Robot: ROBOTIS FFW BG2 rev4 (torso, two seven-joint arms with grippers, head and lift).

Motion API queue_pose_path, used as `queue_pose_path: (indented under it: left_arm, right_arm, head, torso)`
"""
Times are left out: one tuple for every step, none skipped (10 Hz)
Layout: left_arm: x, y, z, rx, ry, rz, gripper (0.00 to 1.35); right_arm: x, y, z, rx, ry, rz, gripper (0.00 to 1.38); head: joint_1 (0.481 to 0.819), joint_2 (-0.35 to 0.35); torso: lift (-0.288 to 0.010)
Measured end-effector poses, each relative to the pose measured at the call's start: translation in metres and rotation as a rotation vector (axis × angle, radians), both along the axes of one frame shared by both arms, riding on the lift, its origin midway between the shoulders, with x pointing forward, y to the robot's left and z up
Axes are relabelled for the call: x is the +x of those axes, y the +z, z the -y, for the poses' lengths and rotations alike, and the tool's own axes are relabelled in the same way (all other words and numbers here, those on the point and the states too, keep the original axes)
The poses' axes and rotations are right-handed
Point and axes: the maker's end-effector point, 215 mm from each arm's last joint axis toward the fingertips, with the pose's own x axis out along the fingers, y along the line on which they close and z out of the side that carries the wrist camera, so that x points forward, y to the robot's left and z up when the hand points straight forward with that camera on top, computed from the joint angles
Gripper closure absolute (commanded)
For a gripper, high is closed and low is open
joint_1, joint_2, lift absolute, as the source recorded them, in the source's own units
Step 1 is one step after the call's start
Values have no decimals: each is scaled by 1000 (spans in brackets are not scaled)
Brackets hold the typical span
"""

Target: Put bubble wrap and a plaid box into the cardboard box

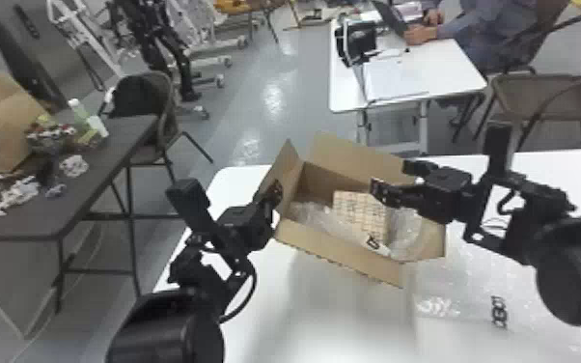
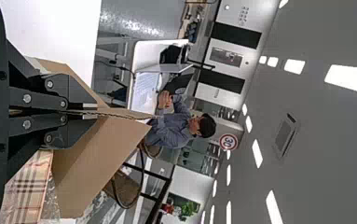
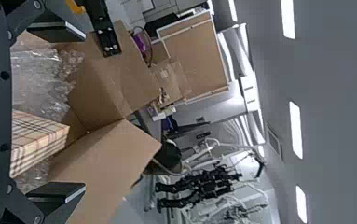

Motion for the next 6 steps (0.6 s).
queue_pose_path:
  left_arm:
    - [0,0,0,-1,0,1,1220]
    - [0,1,0,-1,0,2,1220]
    - [-1,0,-1,-3,2,1,1220]
    - [-3,-2,-3,-5,5,0,1220]
    - [-4,-3,-4,-5,8,-1,1220]
    - [-4,-3,-5,-6,10,-1,1220]
  right_arm:
    - [4,17,15,-8,-50,49,147]
    - [10,31,37,-30,-141,101,147]
    - [15,40,66,-45,-261,144,147]
    - [14,44,95,-45,-369,169,147]
    - [10,41,123,-47,-470,183,147]
    - [4,35,152,-55,-574,185,147]
  head:
    - [609,321]
    - [603,309]
    - [597,281]
    - [598,255]
    - [605,229]
    - [611,215]
  torso:
    - [-108]
    - [-108]
    - [-108]
    - [-108]
    - [-108]
    - [-108]
